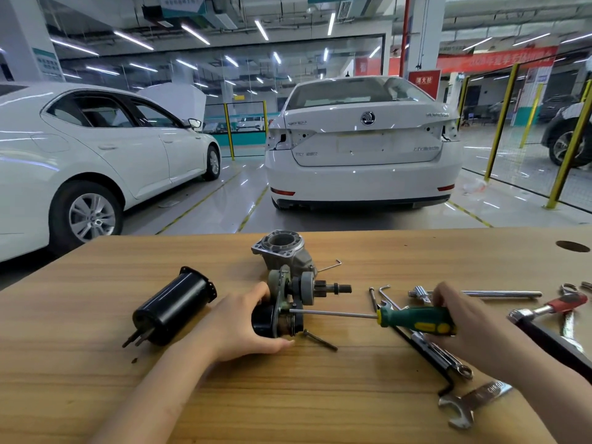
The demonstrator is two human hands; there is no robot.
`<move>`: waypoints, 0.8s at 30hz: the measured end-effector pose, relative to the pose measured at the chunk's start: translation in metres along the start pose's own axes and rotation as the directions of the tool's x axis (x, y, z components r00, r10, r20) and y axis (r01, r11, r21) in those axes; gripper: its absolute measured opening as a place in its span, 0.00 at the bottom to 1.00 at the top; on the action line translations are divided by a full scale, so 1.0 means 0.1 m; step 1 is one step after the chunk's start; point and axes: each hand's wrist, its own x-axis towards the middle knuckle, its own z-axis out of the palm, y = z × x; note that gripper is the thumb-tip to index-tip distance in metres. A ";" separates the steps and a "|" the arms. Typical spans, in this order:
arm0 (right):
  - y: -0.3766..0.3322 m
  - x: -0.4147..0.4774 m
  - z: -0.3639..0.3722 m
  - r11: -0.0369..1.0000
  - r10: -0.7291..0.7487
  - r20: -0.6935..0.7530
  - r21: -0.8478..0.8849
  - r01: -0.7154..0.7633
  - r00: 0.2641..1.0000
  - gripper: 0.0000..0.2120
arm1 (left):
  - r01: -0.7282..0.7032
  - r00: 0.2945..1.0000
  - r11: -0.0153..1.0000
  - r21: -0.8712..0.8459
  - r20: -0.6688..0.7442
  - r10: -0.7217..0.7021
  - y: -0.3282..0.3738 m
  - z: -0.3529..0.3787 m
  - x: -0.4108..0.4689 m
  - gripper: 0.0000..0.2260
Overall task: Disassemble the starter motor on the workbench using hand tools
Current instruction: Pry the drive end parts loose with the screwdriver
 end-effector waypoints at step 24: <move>-0.11 -0.04 -0.11 0.997 -0.047 0.136 -0.056 0.055 0.990 0.26 | -0.002 0.999 1.000 -0.005 0.034 0.002 0.00 -0.01 0.01 0.29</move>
